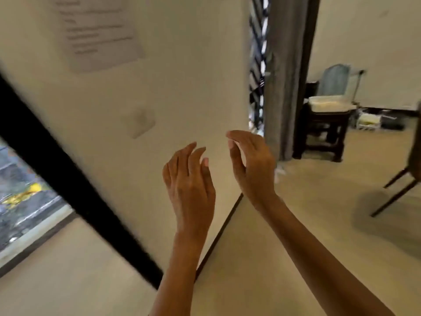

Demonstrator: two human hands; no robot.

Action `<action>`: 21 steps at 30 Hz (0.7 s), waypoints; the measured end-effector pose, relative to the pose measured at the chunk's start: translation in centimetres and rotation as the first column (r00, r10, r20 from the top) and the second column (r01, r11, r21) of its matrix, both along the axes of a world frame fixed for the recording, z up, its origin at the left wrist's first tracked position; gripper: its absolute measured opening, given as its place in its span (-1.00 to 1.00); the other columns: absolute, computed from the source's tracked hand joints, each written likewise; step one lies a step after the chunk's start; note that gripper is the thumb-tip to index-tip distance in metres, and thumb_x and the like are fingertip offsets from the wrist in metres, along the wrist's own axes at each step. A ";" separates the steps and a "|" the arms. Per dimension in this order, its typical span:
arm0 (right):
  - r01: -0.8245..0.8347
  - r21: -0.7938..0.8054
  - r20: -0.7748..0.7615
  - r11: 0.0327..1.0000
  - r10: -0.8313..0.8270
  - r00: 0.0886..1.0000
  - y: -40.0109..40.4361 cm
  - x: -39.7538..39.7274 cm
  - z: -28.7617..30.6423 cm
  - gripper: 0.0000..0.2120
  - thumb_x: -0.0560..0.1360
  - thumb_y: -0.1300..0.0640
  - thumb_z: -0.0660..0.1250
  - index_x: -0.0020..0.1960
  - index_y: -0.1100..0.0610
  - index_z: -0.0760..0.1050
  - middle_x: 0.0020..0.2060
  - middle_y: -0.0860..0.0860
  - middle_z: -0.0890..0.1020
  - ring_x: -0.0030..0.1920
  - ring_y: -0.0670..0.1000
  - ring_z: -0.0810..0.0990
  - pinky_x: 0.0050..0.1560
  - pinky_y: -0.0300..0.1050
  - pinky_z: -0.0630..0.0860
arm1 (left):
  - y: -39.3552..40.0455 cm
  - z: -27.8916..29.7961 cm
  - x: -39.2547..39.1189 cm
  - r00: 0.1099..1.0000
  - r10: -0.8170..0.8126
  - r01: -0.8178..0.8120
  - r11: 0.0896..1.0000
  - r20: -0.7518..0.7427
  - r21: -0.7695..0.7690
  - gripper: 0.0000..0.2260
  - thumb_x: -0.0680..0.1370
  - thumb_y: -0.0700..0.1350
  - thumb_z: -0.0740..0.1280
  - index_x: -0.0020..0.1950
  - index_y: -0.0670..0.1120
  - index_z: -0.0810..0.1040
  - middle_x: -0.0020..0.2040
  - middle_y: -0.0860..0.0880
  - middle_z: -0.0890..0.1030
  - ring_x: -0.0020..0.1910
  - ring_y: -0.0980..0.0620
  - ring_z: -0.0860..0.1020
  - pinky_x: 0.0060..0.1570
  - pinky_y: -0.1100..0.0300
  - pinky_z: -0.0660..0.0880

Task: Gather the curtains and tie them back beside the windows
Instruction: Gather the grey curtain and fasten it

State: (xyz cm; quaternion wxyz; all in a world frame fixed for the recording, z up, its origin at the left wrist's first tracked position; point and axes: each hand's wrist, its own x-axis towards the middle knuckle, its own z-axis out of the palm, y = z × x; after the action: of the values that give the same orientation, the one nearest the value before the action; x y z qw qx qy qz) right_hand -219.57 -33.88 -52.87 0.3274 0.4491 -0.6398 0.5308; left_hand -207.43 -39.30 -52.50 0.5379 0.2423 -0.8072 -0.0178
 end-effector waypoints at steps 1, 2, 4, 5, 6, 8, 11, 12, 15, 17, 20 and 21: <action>0.019 -0.010 -0.014 1.000 -0.019 1.000 0.3 -3.2 0.4 -0.77 0.60 0.17 0.22 0.12 0.25 0.59 0.03 0.10 0.66 0.05 0.02 0.61 0.11 -0.24 0.49 | 0.0 0.3 -3.4 1.000 -0.012 0.012 1.000 0.002 -0.012 -0.81 0.62 -0.20 0.20 0.16 -0.19 0.55 0.18 -0.13 0.57 0.18 -0.10 0.50 0.24 0.13 0.28; 0.037 -0.016 -0.024 0.999 -0.038 0.999 0.6 -6.1 0.7 -0.76 0.60 0.16 0.21 0.12 0.25 0.59 0.03 0.10 0.66 0.05 0.02 0.61 0.12 -0.24 0.49 | 0.0 0.6 -6.4 1.000 -0.027 0.027 0.999 0.004 -0.025 -0.80 0.62 -0.20 0.19 0.16 -0.19 0.55 0.18 -0.13 0.57 0.18 -0.10 0.50 0.23 0.10 0.30; 0.086 -0.034 -0.058 0.996 -0.088 0.994 1.4 -12.1 1.3 -0.77 0.59 0.18 0.23 0.12 0.25 0.58 0.03 0.11 0.65 0.06 0.02 0.61 0.13 -0.24 0.49 | 0.1 1.3 -12.6 0.998 -0.060 0.060 0.997 0.002 -0.047 -0.80 0.62 -0.20 0.19 0.17 -0.19 0.54 0.18 -0.14 0.57 0.19 -0.11 0.50 0.23 0.08 0.32; 0.102 -0.039 -0.074 0.994 -0.105 0.992 1.6 -14.5 1.5 -0.78 0.58 0.19 0.24 0.11 0.25 0.58 0.03 0.12 0.65 0.06 0.02 0.60 0.12 -0.24 0.48 | 0.0 1.6 -14.9 0.998 -0.070 0.070 0.996 -0.001 -0.056 -0.80 0.62 -0.20 0.19 0.17 -0.19 0.53 0.18 -0.14 0.57 0.19 -0.11 0.50 0.23 0.08 0.31; 0.129 -0.043 -0.086 0.991 -0.132 0.988 2.1 -17.4 1.8 -0.79 0.58 0.19 0.24 0.10 0.25 0.58 0.02 0.12 0.65 0.05 0.02 0.60 0.11 -0.23 0.49 | 0.1 2.0 -17.7 0.996 -0.087 0.087 0.994 -0.005 -0.064 -0.80 0.62 -0.20 0.19 0.17 -0.19 0.53 0.18 -0.14 0.57 0.19 -0.11 0.50 0.24 0.09 0.30; 0.170 -0.055 -0.096 0.984 -0.175 0.980 2.8 -22.5 2.1 -0.80 0.57 0.20 0.25 0.09 0.26 0.58 0.01 0.12 0.65 0.04 0.03 0.60 0.06 -0.15 0.54 | 0.1 2.5 -22.8 0.993 -0.117 0.116 0.991 -0.010 -0.074 -0.80 0.62 -0.20 0.18 0.16 -0.19 0.54 0.18 -0.14 0.57 0.19 -0.10 0.49 0.24 0.10 0.29; 0.194 -0.104 -0.079 0.975 -0.203 0.976 3.5 -29.6 2.4 -0.80 0.58 0.19 0.24 0.07 0.26 0.58 0.00 0.12 0.65 0.03 0.06 0.61 0.00 -0.05 0.57 | 0.0 2.7 -29.8 0.987 -0.158 0.157 0.985 -0.006 -0.078 -0.82 0.61 -0.22 0.19 0.13 -0.19 0.54 0.16 -0.14 0.57 0.17 -0.10 0.50 0.22 0.10 0.31; 0.207 -0.113 -0.069 0.972 -0.216 0.974 3.6 -31.8 2.3 -0.79 0.58 0.18 0.23 0.06 0.26 0.58 0.00 0.12 0.65 0.02 0.06 0.61 -0.01 -0.04 0.57 | -0.2 2.5 -32.0 0.984 -0.179 0.177 0.981 -0.014 -0.082 -0.82 0.60 -0.22 0.19 0.12 -0.19 0.54 0.15 -0.14 0.58 0.16 -0.10 0.50 0.21 0.10 0.32; 0.256 -0.123 -0.050 0.959 -0.264 0.963 3.2 -38.4 2.2 -0.77 0.60 0.15 0.21 0.05 0.26 0.59 -0.02 0.10 0.65 0.00 0.04 0.61 -0.02 -0.08 0.58 | -1.2 2.0 -39.2 0.974 -0.219 0.215 0.974 -0.050 -0.070 -0.79 0.61 -0.19 0.18 0.13 -0.20 0.55 0.15 -0.13 0.59 0.15 -0.10 0.52 0.22 0.13 0.32; 0.265 -0.129 -0.044 0.956 -0.272 0.961 2.4 -43.2 2.0 -0.78 0.59 0.16 0.22 0.06 0.25 0.59 -0.03 0.09 0.65 0.00 0.01 0.61 -0.03 -0.12 0.58 | -2.1 1.9 -44.4 0.968 -0.240 0.236 0.970 -0.077 -0.050 -0.70 0.65 -0.10 0.09 0.12 -0.21 0.56 0.12 -0.14 0.60 0.13 -0.11 0.53 0.20 0.15 0.31; 0.263 -0.129 -0.030 0.956 -0.269 0.963 0.3 -50.7 2.1 -0.79 0.59 0.14 0.22 0.05 0.21 0.59 -0.04 0.05 0.65 -0.01 -0.03 0.60 -0.03 -0.17 0.58 | -4.0 1.9 -52.1 0.957 -0.273 0.272 0.962 -0.098 -0.026 -0.72 0.64 -0.11 0.10 0.10 -0.20 0.57 0.09 -0.13 0.61 0.11 -0.11 0.54 0.19 0.12 0.33; 0.261 -0.136 -0.019 0.956 -0.266 0.964 -0.7 -53.4 2.4 -0.78 0.59 0.12 0.21 0.05 0.20 0.59 -0.04 0.04 0.65 0.00 -0.05 0.59 -0.02 -0.20 0.57 | -4.9 2.1 -54.9 0.956 -0.275 0.274 0.962 -0.106 -0.024 -0.76 0.61 -0.15 0.14 0.09 -0.19 0.57 0.09 -0.12 0.61 0.11 -0.11 0.54 0.18 0.10 0.35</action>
State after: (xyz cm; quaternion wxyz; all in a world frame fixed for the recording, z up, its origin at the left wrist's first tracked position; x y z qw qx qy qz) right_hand -272.99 -34.57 -50.46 0.4359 0.3469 -0.6514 0.5151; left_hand -262.34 -44.21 -50.40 0.5744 0.1244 -0.8027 -0.1017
